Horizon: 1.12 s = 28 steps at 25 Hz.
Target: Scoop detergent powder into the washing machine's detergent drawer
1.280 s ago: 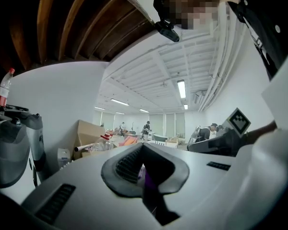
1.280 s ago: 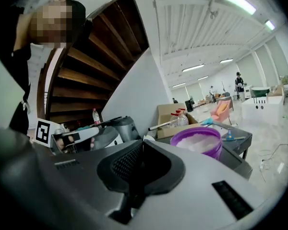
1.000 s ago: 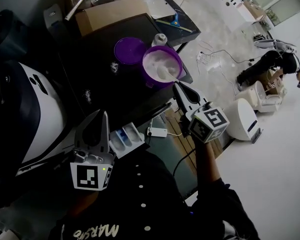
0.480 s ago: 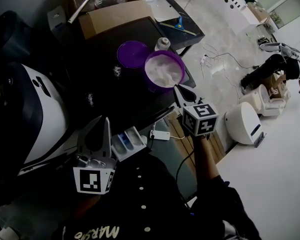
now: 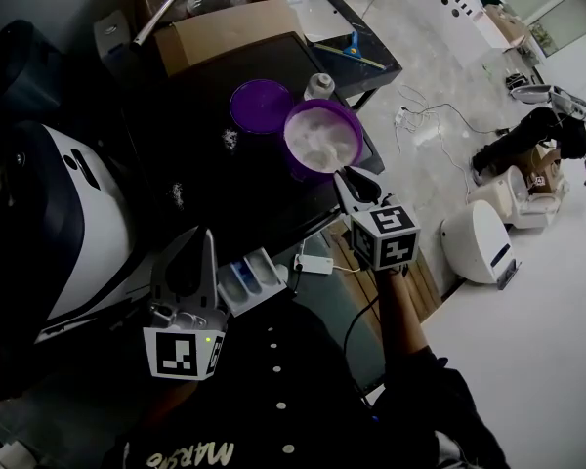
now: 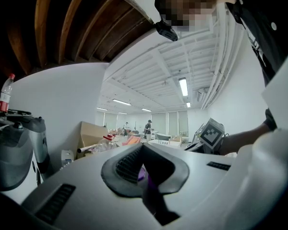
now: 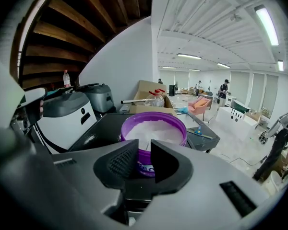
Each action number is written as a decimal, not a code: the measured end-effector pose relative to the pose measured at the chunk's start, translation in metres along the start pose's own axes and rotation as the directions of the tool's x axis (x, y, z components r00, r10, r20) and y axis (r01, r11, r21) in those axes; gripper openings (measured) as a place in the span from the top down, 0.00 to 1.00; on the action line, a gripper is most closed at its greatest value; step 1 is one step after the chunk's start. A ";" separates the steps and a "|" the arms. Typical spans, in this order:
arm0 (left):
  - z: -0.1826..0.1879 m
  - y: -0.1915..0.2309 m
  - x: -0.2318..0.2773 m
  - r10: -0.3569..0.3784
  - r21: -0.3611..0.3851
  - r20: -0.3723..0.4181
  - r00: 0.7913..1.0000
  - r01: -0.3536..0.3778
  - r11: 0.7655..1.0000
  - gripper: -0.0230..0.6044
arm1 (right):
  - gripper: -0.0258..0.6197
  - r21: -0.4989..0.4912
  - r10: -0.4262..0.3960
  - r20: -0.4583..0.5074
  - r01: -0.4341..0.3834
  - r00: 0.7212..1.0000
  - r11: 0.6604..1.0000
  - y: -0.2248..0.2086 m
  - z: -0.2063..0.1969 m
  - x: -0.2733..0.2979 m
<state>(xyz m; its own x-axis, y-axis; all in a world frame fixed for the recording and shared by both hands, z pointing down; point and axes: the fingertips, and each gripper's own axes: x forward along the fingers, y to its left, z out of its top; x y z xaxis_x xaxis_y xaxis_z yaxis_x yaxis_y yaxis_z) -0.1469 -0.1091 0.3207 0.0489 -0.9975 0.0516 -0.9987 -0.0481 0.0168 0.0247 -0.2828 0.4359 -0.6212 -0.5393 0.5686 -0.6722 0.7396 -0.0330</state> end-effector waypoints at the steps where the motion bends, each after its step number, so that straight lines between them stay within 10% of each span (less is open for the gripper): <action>1: 0.000 0.000 0.000 0.000 0.000 0.000 1.000 0.000 1.000 0.94 | 0.78 0.003 0.007 0.002 -0.007 1.000 1.000 0.002 0.000 -0.001; 12: 0.005 -0.002 0.002 -0.009 0.001 0.016 1.000 0.009 1.000 0.94 | 0.70 -0.006 -0.025 0.157 0.027 0.987 1.000 -0.003 0.021 -0.028; 18: 0.016 0.006 -0.001 0.005 0.013 0.048 0.999 -0.005 1.000 0.94 | 0.89 -0.031 -0.012 0.449 0.029 0.893 0.999 0.027 0.070 -0.079; 28: 0.044 0.036 -0.020 0.083 0.047 0.119 0.989 -0.089 0.995 0.94 | 0.91 0.064 -0.093 0.618 0.068 0.781 0.996 0.042 0.103 -0.137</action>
<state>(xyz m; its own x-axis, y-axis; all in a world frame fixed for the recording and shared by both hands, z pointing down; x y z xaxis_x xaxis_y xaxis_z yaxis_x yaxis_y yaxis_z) -0.1847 -0.0927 0.2763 -0.0359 -0.9971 -0.0664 -0.9987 0.0383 -0.0349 0.0400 -0.2192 0.2717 -0.6715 -0.7385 -0.0608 -0.7371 0.6741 -0.0470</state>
